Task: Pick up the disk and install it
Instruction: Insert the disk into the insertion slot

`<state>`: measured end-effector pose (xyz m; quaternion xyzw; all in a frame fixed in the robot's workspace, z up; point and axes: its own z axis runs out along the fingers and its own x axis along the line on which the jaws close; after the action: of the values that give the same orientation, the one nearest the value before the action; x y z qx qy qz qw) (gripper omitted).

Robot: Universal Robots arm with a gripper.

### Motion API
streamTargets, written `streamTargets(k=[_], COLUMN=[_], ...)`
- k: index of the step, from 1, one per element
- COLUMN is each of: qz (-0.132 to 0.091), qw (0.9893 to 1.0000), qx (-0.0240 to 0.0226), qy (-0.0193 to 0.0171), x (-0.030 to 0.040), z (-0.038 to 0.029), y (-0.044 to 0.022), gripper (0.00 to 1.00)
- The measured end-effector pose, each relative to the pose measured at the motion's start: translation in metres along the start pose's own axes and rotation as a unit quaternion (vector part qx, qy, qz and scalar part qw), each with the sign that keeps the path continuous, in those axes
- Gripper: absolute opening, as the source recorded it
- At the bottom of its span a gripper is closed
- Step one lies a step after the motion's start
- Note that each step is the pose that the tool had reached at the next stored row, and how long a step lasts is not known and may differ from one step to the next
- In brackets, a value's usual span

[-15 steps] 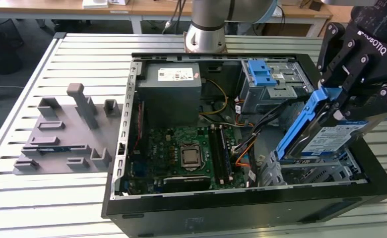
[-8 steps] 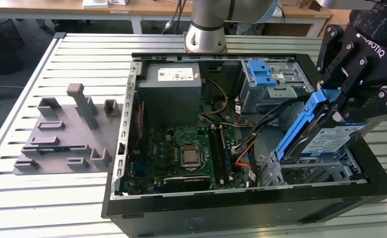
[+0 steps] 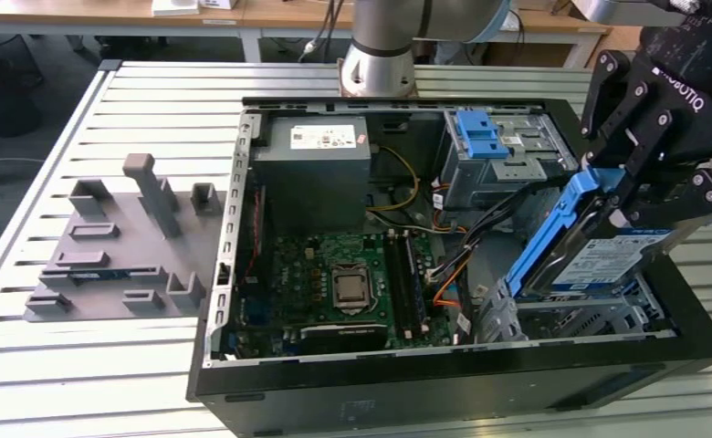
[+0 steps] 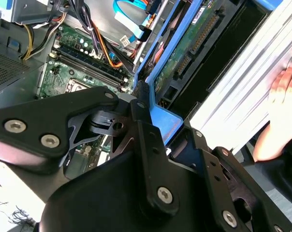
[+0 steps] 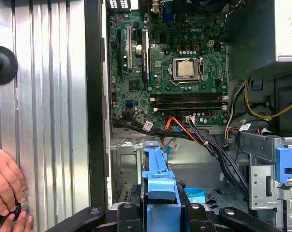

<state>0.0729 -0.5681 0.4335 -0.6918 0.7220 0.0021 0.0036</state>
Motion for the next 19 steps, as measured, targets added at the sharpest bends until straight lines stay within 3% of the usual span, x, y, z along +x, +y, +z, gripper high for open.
streamTargets(k=[19], qz=[0.0], qw=[1.0], qx=[0.0], qy=[0.0], x=[0.0005], z=[0.0065], y=[-0.0001], gripper=[0.36])
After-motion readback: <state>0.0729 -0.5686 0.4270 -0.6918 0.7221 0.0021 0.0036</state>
